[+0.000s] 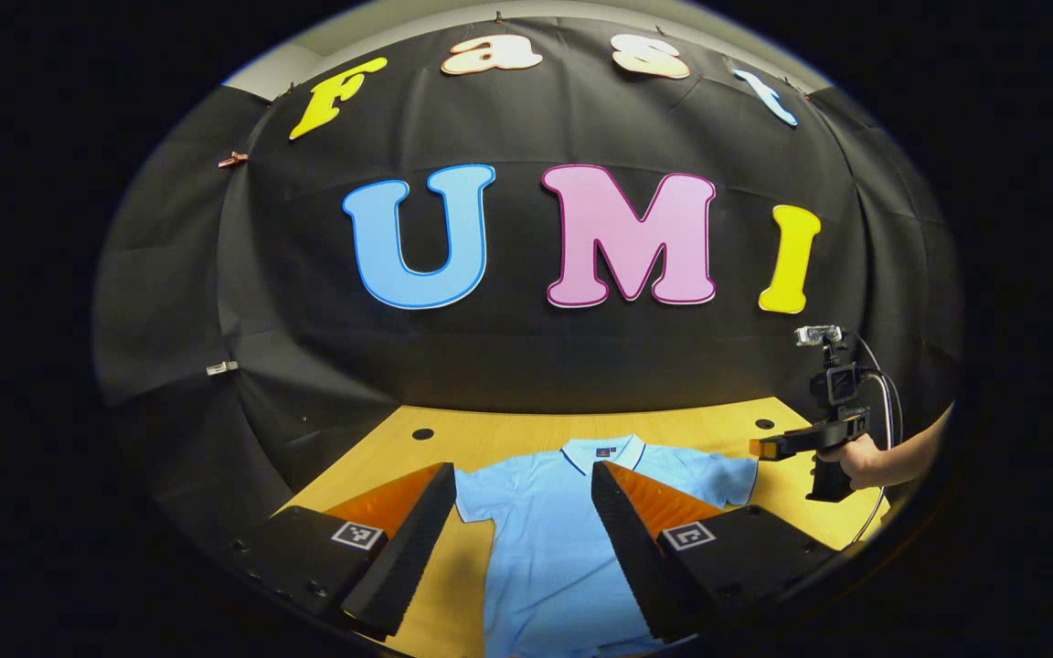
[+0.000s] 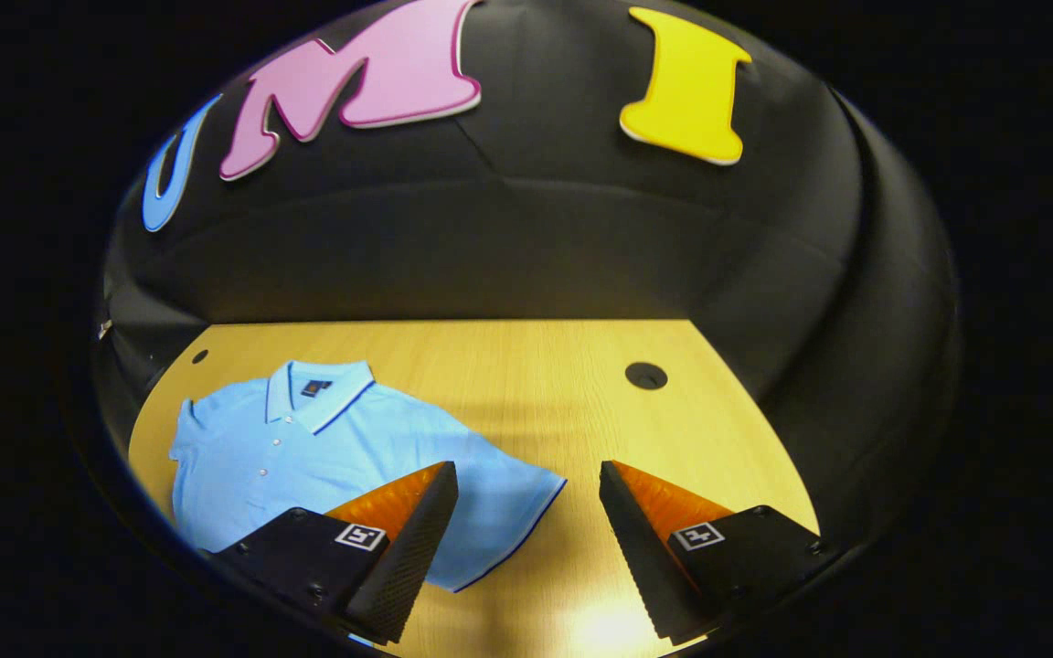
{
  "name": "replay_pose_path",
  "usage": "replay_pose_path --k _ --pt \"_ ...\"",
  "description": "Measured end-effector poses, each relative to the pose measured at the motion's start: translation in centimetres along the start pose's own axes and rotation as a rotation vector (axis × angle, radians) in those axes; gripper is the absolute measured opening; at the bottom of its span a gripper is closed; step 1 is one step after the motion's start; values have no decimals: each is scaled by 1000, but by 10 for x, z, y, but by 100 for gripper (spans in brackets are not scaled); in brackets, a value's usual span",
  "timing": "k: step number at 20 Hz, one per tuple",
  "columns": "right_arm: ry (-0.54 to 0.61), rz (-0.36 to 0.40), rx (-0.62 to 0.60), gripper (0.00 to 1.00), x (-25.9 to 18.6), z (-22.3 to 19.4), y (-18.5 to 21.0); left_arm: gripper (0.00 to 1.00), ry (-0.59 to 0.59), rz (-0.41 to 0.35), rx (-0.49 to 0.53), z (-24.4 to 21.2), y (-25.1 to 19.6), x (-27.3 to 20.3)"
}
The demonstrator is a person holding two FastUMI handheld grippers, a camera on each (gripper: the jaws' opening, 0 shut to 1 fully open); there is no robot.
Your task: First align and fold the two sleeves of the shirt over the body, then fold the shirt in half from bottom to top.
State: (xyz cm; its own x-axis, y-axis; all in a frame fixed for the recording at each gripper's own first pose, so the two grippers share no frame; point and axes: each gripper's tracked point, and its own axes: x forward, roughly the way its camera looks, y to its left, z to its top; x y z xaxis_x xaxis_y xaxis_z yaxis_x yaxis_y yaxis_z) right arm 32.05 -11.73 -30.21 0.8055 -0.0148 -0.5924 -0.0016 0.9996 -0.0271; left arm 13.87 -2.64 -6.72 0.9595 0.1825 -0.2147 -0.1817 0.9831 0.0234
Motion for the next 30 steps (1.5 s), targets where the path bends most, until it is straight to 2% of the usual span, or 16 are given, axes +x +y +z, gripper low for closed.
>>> replay_pose_path --k 5,9,11,13,14,16,17,18,19,21,24,30 --pt "82 -31 4 97 48 -23 -9 95 37 65 -34 -13 14 19" --pt "146 6 34 97 69 -42 -1 95 73 93 -73 -28 23 27" --pt "134 4 47 96 73 -38 -2 95 85 109 -87 -32 28 29" --pt "145 0 63 87 73 -37 -1 95 85 123 -100 -30 32 29" --pt "150 -6 65 73 70 -39 -2 95 82 130 -101 -29 33 29" --pt "153 -5 72 29 71 -39 1 95 81 138 -102 -30 33 27" --pt "153 -5 69 27 71 -37 1 95 82 141 -101 -30 33 26" --pt "156 -17 67 16 71 -37 2 95 85 145 -101 -31 34 25" --pt "155 3 61 6 71 -35 9 95 87 149 -101 -34 34 21" --pt "154 22 22 5 65 -33 20 95 92 154 -105 -37 35 14" --pt "81 82 -55 5 51 3 51 95 101 160 -105 -43 39 6" --pt "44 176 -64 5 34 47 125 95 112 181 -118 -50 54 -9"
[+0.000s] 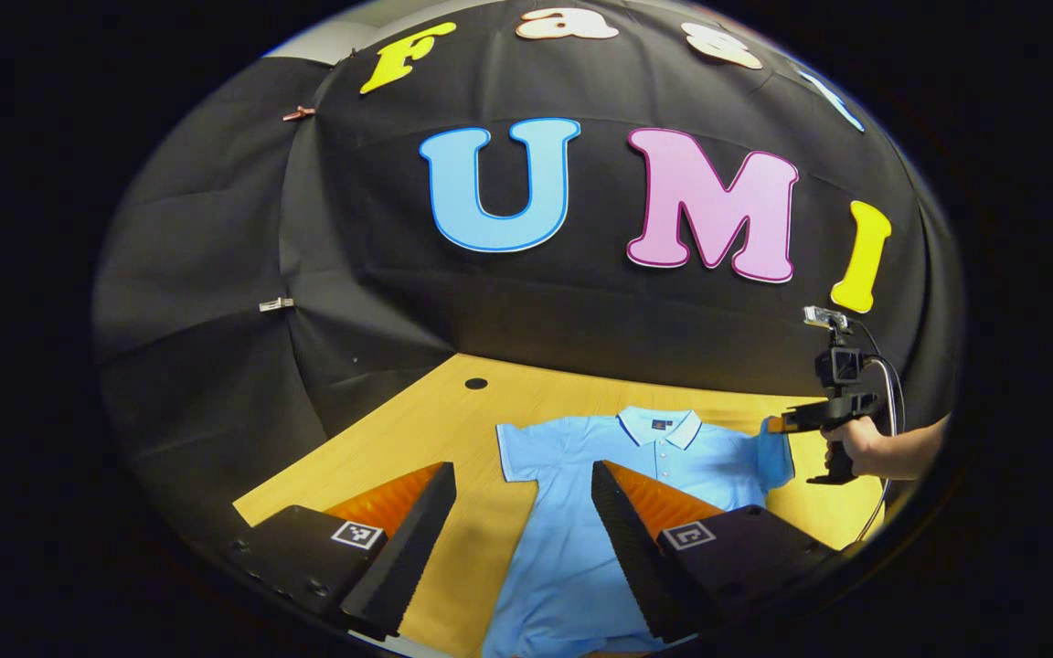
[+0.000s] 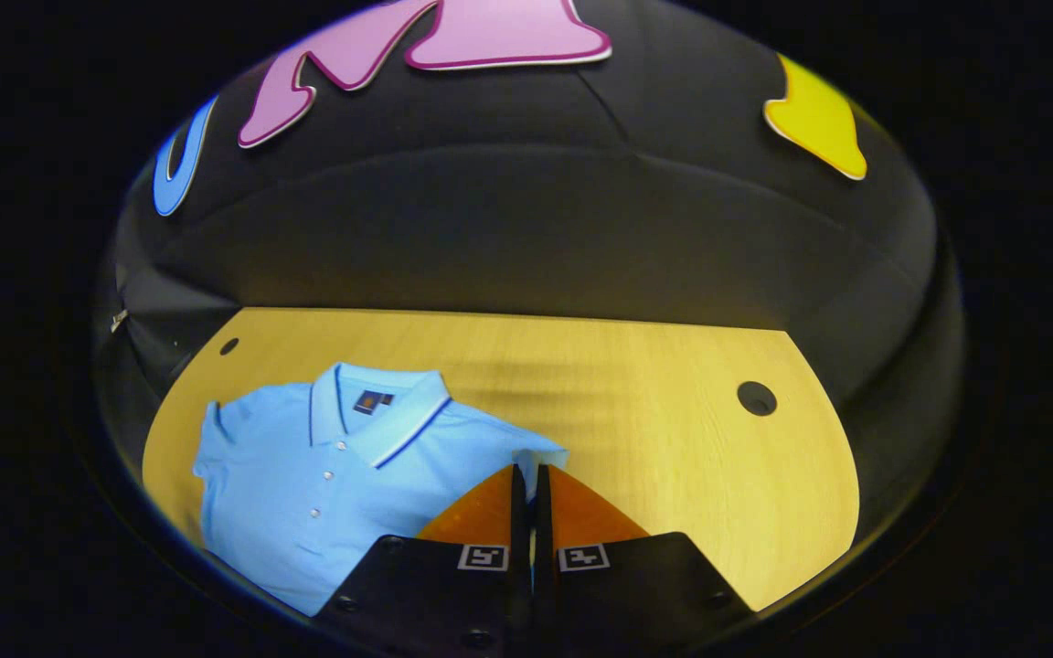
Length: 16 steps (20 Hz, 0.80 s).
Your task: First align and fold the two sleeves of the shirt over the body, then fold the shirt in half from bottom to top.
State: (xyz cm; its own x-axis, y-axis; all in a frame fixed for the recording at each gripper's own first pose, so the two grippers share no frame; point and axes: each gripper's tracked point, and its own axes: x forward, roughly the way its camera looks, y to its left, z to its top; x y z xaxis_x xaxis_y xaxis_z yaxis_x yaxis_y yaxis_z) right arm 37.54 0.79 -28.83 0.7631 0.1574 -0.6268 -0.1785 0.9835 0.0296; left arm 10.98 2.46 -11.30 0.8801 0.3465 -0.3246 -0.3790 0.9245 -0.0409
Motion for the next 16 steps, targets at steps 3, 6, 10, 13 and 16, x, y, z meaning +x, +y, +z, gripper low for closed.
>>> replay_pose_path --k 3,6,10,13,16 --pt "20 59 -25 5 7 -5 52 95 7 11 -23 -4 12 -7" --pt "54 133 -88 5 12 -26 116 95 16 44 -47 -10 32 -9" --pt "96 270 -108 19 6 -47 186 95 29 68 -63 -14 49 3" --pt "77 332 -143 58 -8 -50 210 95 30 38 -62 -9 50 26" --pt "58 324 -170 100 -25 -48 197 96 26 -28 -33 -1 42 66"
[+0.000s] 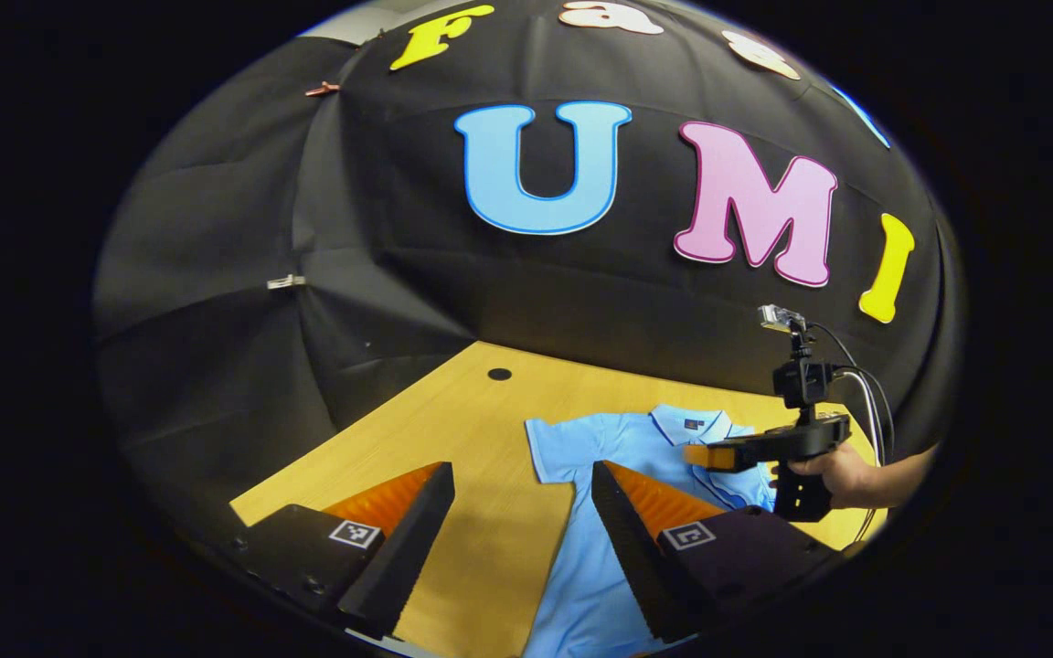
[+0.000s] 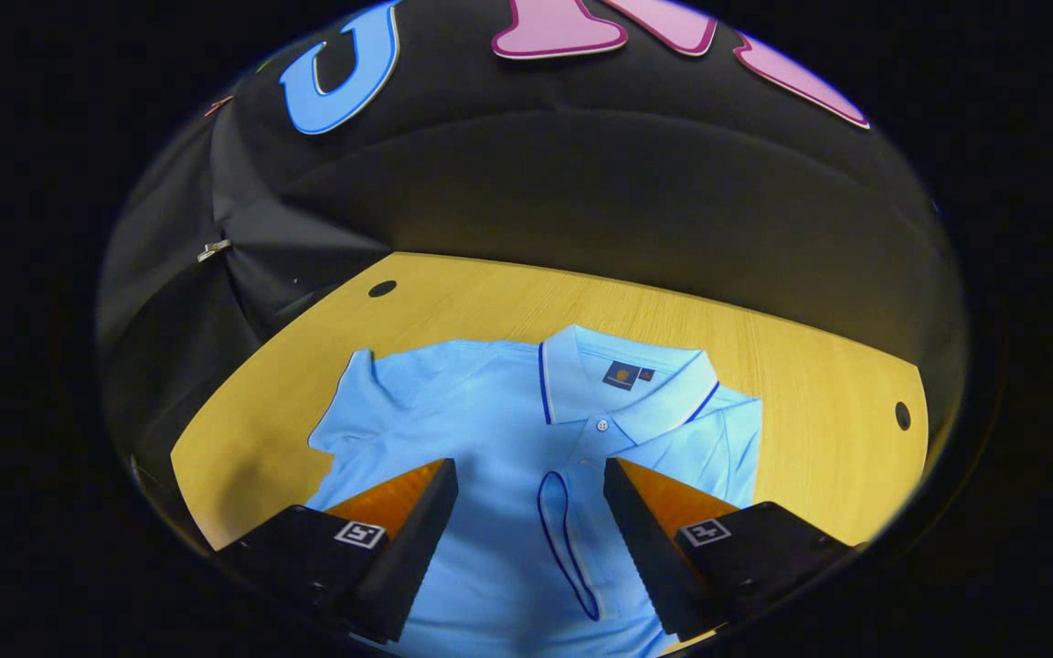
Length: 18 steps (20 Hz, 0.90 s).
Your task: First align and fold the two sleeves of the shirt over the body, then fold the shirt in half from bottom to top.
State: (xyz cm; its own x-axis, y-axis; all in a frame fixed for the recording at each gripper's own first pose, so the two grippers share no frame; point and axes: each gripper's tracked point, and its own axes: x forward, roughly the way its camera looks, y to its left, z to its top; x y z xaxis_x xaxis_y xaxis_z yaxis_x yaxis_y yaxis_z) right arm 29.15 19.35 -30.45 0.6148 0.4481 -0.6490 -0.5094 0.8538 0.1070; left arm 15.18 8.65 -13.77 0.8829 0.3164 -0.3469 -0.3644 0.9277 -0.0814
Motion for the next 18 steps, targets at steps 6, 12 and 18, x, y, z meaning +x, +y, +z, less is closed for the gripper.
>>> replay_pose_path --k 6,12,18 --pt "-69 -53 -45 100 -63 9 -51 97 57 -131 51 -8 -17 124" --pt "-137 -148 -59 100 -119 -10 -123 97 167 -143 57 -53 -21 259" --pt "-141 -216 51 100 -140 -59 -161 96 259 -100 124 -96 -14 334"
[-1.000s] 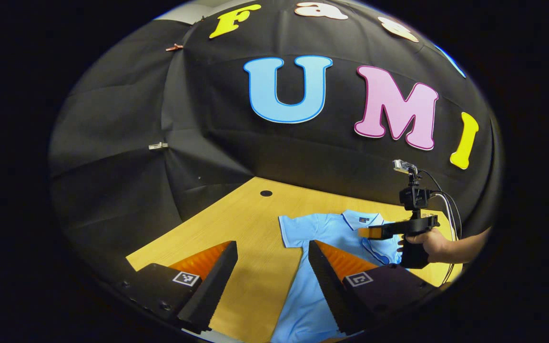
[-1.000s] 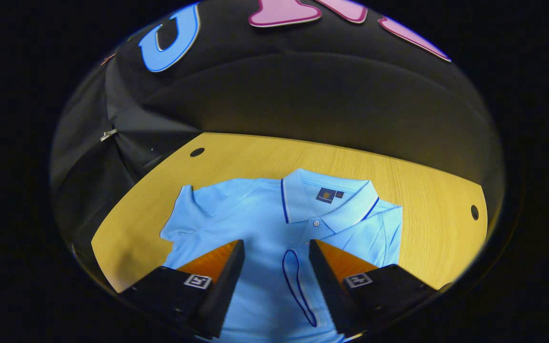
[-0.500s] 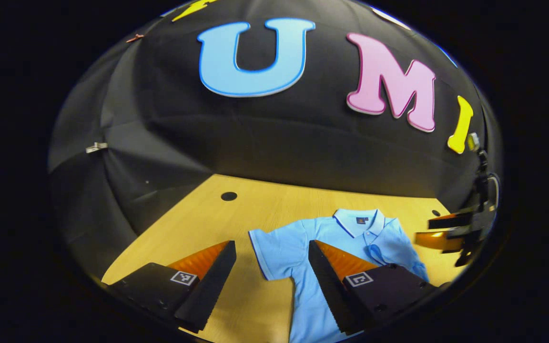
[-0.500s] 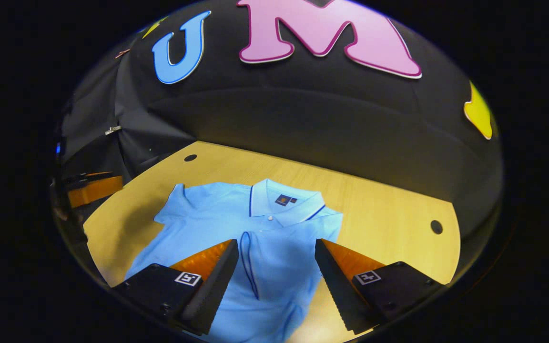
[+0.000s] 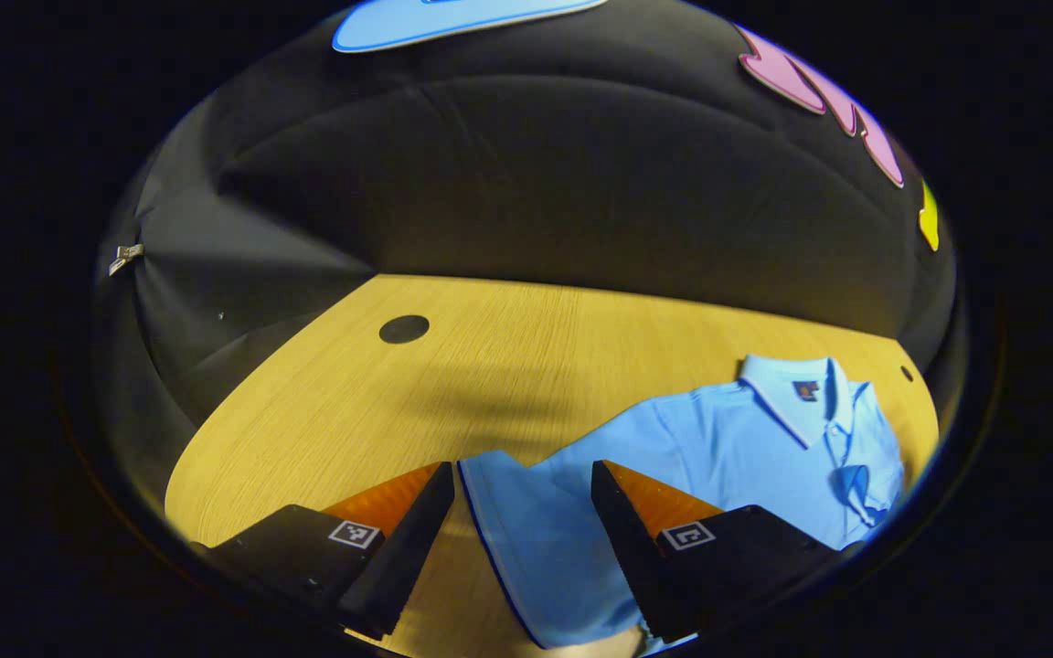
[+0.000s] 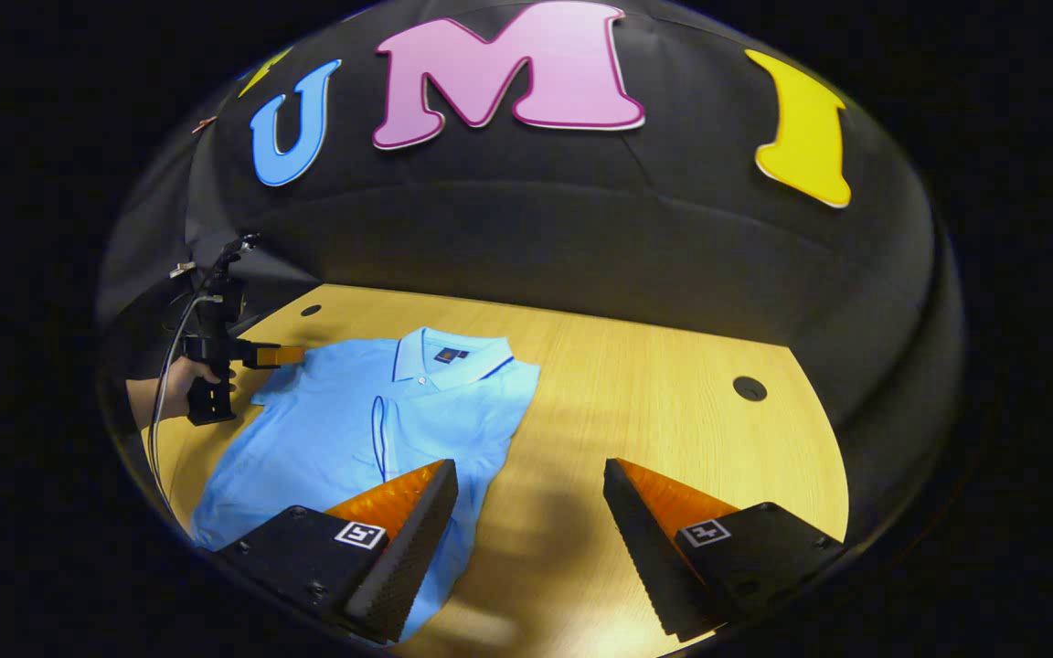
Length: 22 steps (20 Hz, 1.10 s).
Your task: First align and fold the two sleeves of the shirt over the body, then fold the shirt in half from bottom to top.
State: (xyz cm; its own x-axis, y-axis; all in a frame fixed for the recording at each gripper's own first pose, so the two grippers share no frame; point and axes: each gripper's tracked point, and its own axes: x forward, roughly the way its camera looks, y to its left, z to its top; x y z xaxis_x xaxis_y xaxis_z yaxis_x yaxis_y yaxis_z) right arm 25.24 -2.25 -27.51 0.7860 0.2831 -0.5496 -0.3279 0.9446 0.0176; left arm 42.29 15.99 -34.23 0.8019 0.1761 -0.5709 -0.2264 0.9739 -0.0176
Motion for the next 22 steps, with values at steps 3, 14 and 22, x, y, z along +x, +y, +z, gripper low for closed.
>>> replay_pose_path --k 3,14,22 --pt "32 -29 25 100 4 -22 -17 91 5 -22 24 3 -8 -1" --pt "13 -3 110 100 -7 -20 -11 6 54 -87 84 4 -44 -13" --pt "9 -75 135 100 -30 -15 -27 6 -54 -271 154 53 -141 -76"
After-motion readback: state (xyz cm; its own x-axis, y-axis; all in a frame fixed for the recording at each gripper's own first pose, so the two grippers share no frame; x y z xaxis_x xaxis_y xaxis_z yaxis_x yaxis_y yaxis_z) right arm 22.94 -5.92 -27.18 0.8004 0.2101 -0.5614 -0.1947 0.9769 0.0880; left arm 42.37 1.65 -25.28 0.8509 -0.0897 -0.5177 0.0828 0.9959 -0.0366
